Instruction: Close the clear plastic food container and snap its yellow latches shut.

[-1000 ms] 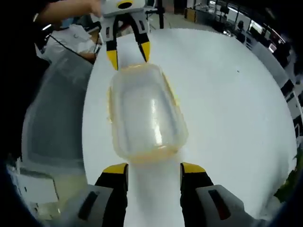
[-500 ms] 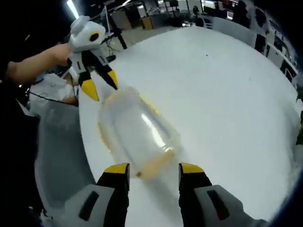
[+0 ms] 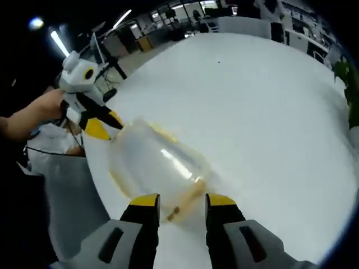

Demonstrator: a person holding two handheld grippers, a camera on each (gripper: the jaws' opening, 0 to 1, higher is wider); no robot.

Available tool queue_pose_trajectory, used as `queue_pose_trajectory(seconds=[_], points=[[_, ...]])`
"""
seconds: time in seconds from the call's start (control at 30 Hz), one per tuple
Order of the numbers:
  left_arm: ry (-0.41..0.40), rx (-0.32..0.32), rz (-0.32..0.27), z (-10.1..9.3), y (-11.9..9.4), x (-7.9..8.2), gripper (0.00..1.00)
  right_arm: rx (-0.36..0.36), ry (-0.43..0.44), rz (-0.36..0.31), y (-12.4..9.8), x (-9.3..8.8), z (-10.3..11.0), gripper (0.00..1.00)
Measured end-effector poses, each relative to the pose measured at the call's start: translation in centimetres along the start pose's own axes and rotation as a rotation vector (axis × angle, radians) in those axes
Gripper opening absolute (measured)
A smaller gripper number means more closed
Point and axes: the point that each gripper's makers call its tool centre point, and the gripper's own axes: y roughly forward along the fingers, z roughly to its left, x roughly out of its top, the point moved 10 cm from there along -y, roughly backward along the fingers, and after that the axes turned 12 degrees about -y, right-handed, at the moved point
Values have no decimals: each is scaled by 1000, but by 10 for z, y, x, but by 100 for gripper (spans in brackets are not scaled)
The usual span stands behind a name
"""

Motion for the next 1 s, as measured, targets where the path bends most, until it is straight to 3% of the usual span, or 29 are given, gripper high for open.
queue_pose_trajectory(seconds=[0.2, 0.47, 1.0], points=[[-12, 25, 15, -1, 5, -6, 31, -10, 23, 4, 3, -1, 2, 29], [29, 68, 6, -3, 12, -8, 27, -16, 116, 20, 3, -1, 4, 28], [39, 115, 1, -10, 14, -8, 24, -65, 105, 26, 3, -1, 11, 22]])
